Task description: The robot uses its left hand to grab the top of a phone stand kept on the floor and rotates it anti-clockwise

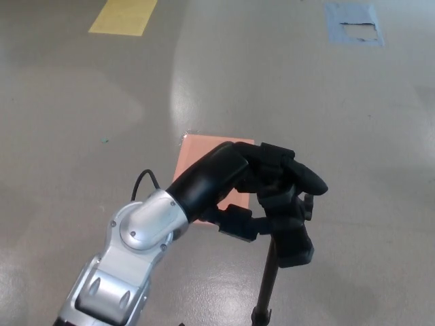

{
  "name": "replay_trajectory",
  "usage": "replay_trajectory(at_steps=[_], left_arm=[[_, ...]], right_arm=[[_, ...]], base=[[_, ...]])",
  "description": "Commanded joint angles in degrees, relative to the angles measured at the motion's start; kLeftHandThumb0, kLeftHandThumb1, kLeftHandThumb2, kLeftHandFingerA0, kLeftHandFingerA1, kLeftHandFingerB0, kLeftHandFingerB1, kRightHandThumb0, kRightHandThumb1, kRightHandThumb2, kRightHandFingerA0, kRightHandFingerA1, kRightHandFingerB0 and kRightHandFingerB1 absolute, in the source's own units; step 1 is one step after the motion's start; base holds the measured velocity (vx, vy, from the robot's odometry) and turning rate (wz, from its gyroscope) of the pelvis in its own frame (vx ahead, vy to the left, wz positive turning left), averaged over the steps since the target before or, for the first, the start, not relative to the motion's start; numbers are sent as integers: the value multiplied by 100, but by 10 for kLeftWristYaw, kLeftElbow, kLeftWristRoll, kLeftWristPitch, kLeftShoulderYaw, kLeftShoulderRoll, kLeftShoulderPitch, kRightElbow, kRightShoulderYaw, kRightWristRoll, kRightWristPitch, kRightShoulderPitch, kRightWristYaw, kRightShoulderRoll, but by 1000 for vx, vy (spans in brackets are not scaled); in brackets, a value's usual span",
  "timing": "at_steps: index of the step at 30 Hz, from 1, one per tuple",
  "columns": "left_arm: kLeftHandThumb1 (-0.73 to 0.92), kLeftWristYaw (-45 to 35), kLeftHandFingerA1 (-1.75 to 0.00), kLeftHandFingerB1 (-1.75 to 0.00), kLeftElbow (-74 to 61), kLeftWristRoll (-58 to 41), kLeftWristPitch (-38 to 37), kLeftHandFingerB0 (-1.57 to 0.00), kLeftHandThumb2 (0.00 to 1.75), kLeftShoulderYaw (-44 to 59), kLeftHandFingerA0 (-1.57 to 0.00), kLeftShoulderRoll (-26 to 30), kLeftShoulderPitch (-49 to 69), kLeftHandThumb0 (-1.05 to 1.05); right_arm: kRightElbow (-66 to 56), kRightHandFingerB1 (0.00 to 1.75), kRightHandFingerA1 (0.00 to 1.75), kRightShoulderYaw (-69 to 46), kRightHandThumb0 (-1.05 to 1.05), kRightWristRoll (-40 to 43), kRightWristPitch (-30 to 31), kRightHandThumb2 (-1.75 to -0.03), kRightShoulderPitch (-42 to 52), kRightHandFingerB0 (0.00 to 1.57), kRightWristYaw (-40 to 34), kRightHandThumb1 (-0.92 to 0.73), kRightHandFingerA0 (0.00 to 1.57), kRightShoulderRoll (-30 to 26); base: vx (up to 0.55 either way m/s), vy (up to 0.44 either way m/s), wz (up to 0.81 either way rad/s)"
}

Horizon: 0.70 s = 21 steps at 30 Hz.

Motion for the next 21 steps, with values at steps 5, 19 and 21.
replay_trajectory(at_steps=[5, 19, 21], left_arm=[[69, -71, -57, -52, 23, -152, 256, -89, 60, 47, -94, -32, -47, -16], [66, -118, -69, -51, 122, -111, 312, -90, 60, -18, -105, -29, -179, -25], [66, -122, -69, -51, 129, -109, 315, -90, 60, -24, -105, -28, -189, -25]], right_arm=[[6, 45, 62, 9, -56, -7, 16, -94, -14, 25, 18, -68, 60, -14], [5, 44, 61, 9, -58, -2, 20, -93, -16, 24, 29, -68, 58, -17], [4, 44, 61, 9, -58, -2, 19, -93, -15, 24, 29, -68, 58, -17]], base=[[0, 0, 0], [0, 0, 0], [0, 0, 0]])
